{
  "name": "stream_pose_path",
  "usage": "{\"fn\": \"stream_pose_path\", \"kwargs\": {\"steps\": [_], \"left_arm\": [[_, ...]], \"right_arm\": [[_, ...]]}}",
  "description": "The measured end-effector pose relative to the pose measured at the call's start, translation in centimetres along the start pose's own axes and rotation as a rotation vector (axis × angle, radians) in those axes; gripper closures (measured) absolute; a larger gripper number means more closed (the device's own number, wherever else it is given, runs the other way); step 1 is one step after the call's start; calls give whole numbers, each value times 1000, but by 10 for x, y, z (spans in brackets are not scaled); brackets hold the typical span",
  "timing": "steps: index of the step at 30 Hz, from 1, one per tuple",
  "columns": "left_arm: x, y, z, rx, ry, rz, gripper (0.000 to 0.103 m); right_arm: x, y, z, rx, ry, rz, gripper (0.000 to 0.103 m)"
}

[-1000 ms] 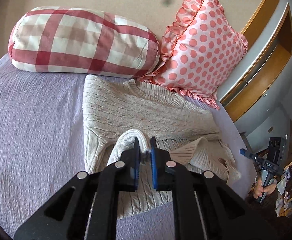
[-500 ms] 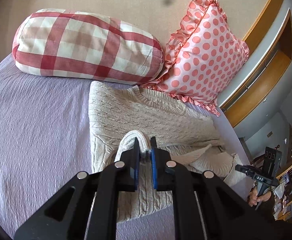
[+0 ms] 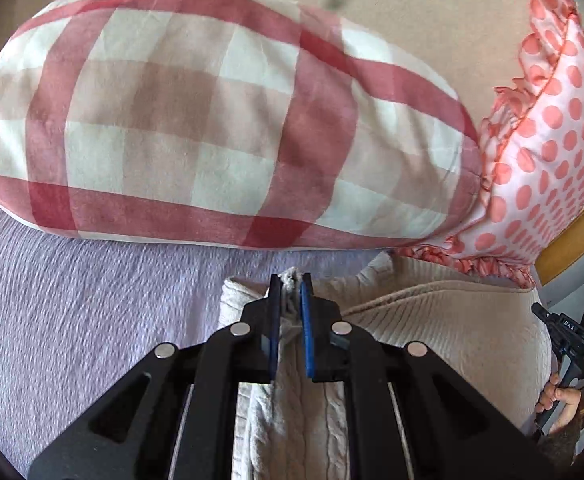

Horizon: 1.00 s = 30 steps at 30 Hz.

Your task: Fold small clothes

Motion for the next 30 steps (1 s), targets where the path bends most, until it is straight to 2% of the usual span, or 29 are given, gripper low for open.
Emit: {"fn": "stream_pose_path", "kwargs": {"steps": [3, 4, 6, 7, 8, 10, 12, 14, 17, 20, 22, 24, 25, 27, 30], "left_arm": [[3, -13, 10, 16, -9, -45, 86], [4, -13, 7, 7, -6, -59, 80], [9, -8, -10, -32, 26, -70, 74], [12, -7, -24, -34, 45, -58, 64], [12, -5, -38, -42, 60, -44, 53], [1, -1, -61, -75, 65, -21, 45], [-22, 2, -71, -124, 23, -21, 42], [-47, 1, -69, -156, -33, -34, 42], [-80, 1, -46, -187, -120, -103, 41], [-82, 5, -42, -186, -103, -90, 38], [-78, 6, -40, -227, -82, -131, 38], [-76, -2, -37, -249, -71, -187, 63], [-78, -5, -33, -279, -88, -230, 81], [-75, -6, -31, -313, -78, -280, 84], [-61, 18, -46, -336, -46, -266, 86]], "right_arm": [[-3, -3, 8, -77, -6, -42, 94], [0, -3, 3, -101, 10, -59, 88], [11, 7, -21, -176, 89, -62, 56], [16, 10, -38, -158, 145, -48, 23], [18, 9, -58, -103, 200, -43, 17], [7, -10, -84, 43, 216, -106, 18], [-22, -34, -91, 146, 155, -209, 20], [-51, -58, -81, 169, 78, -305, 23], [-78, -69, -56, 126, 9, -353, 23], [-83, -69, -49, 142, 23, -319, 23], [-83, -66, -51, 168, 31, -292, 23], [-80, -60, -56, 198, 48, -263, 23], [-77, -58, -60, 209, 59, -250, 22], [-72, -55, -65, 233, 72, -228, 22], [-62, -49, -75, 252, 100, -200, 22]]}}
Point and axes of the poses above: each gripper's, at about its wrist camera, not at the fingertips, and z roughly the way its jaws point, y to its right, x to its top, the point moved 10 cm from there along z, roughly the way its jaws point, and after that the axes turned 15 degrees about -x, right-handed, at the moved point
